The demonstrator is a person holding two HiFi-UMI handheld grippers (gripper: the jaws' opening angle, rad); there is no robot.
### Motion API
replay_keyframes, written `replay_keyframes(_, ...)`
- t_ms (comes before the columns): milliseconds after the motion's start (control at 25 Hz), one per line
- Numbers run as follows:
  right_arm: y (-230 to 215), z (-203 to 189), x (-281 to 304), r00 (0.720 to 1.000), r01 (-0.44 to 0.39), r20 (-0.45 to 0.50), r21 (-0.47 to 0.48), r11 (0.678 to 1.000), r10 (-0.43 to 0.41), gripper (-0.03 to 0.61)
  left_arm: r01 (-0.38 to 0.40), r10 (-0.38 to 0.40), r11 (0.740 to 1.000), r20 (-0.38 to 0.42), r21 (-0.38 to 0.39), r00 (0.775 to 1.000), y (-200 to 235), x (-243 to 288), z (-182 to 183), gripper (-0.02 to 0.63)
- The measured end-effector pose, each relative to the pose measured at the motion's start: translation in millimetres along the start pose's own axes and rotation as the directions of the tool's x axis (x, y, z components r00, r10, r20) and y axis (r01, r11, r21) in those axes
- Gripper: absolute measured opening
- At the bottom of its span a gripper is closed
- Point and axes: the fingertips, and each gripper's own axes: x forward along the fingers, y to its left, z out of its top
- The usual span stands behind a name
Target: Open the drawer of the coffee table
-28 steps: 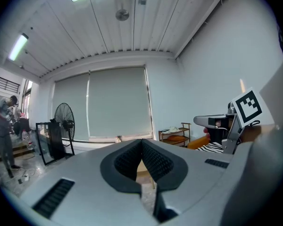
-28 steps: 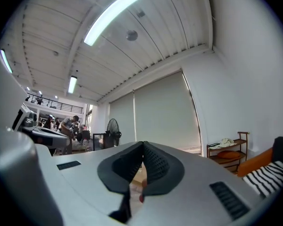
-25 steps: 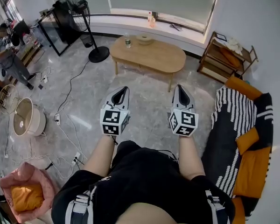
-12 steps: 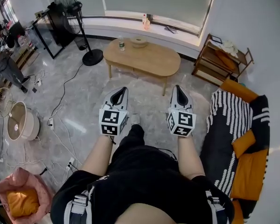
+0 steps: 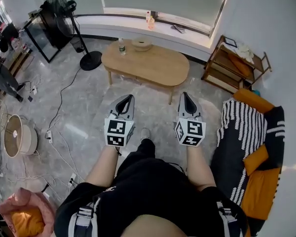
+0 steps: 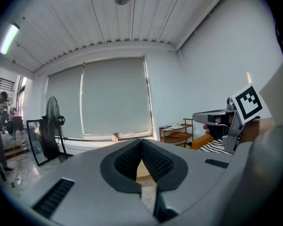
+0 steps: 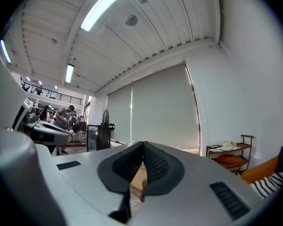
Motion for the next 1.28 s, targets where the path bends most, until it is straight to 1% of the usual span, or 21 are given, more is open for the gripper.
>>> replay_keyframes(120,-8,-10,66,0.999,-0.030,-0.023,0.001,1.000,0.030,0.014,-0.029,0.029,0.999,-0.017,-0.013,0.999,32,52,-7,0.020)
replay_keyframes(240,-21,-8,144,0.997,-0.066,-0.034,-0.025,0.997,0.065,0.014,-0.057,0.055,0.998,-0.044,-0.041,0.997,69,114,-8,0.020)
replay_keyframes(360,-40,-3,214,0.996,-0.071,-0.050,-0.035,0.997,0.069,0.015,-0.052,0.046,0.995,-0.070,-0.082,0.996,103,173,-4,0.020)
replay_keyframes(440,-54,3,250,0.997,-0.057,-0.053,-0.024,0.998,0.056,0.014,-0.037,0.031,0.995,-0.069,-0.089,0.997,121,207,5,0.020)
replay_keyframes(560,-76,4,287,0.998,-0.030,-0.062,-0.001,1.000,0.030,0.015,-0.028,0.022,0.997,-0.076,-0.073,0.997,139,251,17,0.020)
replay_keyframes(680,-98,-11,307,0.994,-0.029,-0.107,0.012,1.000,0.030,0.015,-0.027,0.021,0.997,-0.096,-0.070,0.995,134,277,18,0.020)
replay_keyframes(760,-109,-19,322,0.990,-0.051,-0.129,0.009,0.999,0.052,0.015,-0.051,0.044,0.997,-0.111,-0.058,0.993,133,291,15,0.020)
replay_keyframes(840,-118,-27,336,0.985,-0.079,-0.155,-0.006,0.997,0.077,0.014,-0.089,0.080,0.993,-0.127,-0.071,0.989,134,301,10,0.020)
replay_keyframes(1040,-137,-42,361,0.972,-0.133,-0.195,0.015,0.991,0.133,0.015,-0.116,0.089,0.982,-0.173,-0.150,0.981,136,319,-10,0.021)
replay_keyframes(1120,-138,-51,369,0.962,-0.169,-0.211,0.025,0.985,0.171,0.015,-0.124,0.087,0.971,-0.179,-0.204,0.980,137,322,-20,0.021)
replay_keyframes(1200,-137,-65,379,0.949,-0.209,-0.237,0.019,0.978,0.207,0.014,-0.113,0.067,0.952,-0.169,-0.283,0.983,141,327,-35,0.021)
replay_keyframes(1280,-130,-81,387,0.928,-0.266,-0.267,0.013,0.964,0.260,0.014,-0.094,0.039,0.918,-0.150,-0.385,0.988,149,329,-54,0.021)
